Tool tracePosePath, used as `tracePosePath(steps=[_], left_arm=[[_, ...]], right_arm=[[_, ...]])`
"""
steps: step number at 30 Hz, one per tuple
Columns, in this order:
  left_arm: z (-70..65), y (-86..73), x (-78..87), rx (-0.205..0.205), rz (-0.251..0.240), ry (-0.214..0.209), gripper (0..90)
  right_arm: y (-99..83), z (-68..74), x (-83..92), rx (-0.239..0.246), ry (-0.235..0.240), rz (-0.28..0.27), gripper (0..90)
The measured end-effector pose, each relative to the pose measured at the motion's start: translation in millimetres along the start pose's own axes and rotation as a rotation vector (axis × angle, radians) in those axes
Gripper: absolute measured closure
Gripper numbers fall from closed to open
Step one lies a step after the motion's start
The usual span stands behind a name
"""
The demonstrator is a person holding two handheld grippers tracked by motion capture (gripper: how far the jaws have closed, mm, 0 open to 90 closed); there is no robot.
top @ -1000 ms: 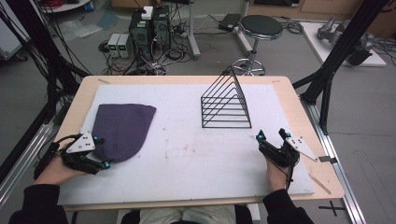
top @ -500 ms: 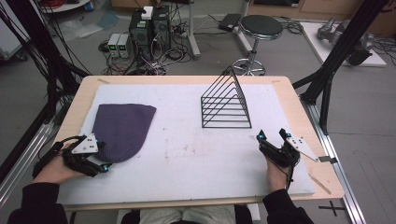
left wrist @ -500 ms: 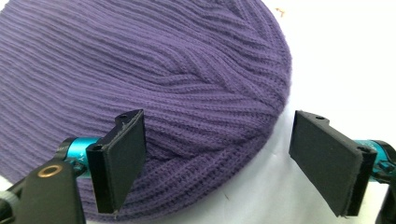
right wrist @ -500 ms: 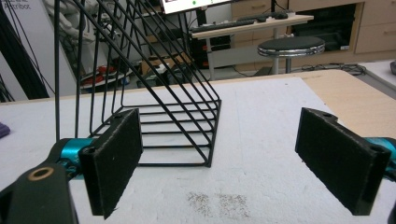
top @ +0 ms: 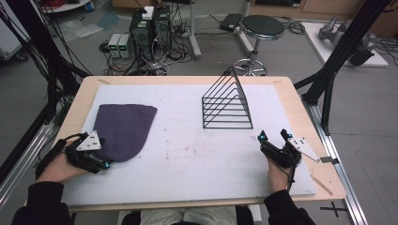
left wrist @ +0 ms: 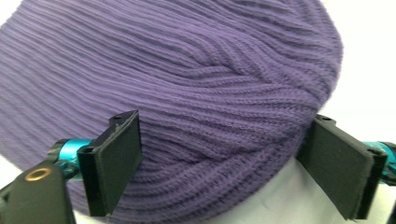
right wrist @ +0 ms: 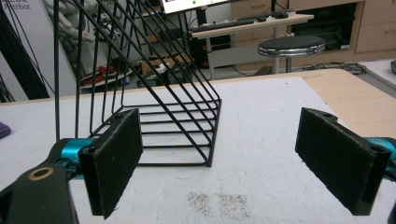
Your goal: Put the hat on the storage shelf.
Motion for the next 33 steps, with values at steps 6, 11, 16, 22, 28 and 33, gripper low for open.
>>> tracePosePath(steps=[6, 11, 16, 22, 28, 33], left_arm=[[2.3, 0.9, -2.9, 0.038, -0.007, -0.085, 30.6], [3.0, -0.7, -3.1, 0.056, -0.02, -0.124, 41.9], [1.4, 1.7, -3.1, 0.022, -0.029, -0.083, 67.7], [3.4, 4.4, -1.9, 0.048, -0.015, -0.064, 77.5], [0.9, 5.9, -0.2, 0.054, -0.021, -0.053, 78.7], [2.4, 6.8, 4.3, 0.069, -0.041, -0.057, 78.6]], right_arm=[[0.2, -0.6, -0.2, 0.004, -0.004, -0.006, 14.2], [-0.3, 0.1, -0.5, -0.009, 0.003, 0.002, 14.2], [-0.2, 0.0, -0.3, -0.007, 0.005, 0.001, 14.2], [-0.1, -0.9, -0.5, -0.007, 0.0, -0.002, 14.2], [-0.3, -0.8, -0.6, -0.009, 0.0, -0.001, 14.2], [-0.2, -0.9, -0.1, -0.012, 0.001, 0.0, 14.2]])
Point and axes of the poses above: each handheld gripper's, and its own axes: x roughly backward along the jaws, y roughly out of its top, z roughly to its left, the point moved 5 cm from there along -x, roughly forward along the jaws, and after that the axes turned 10 degrees about x, right-handed, at the moved point
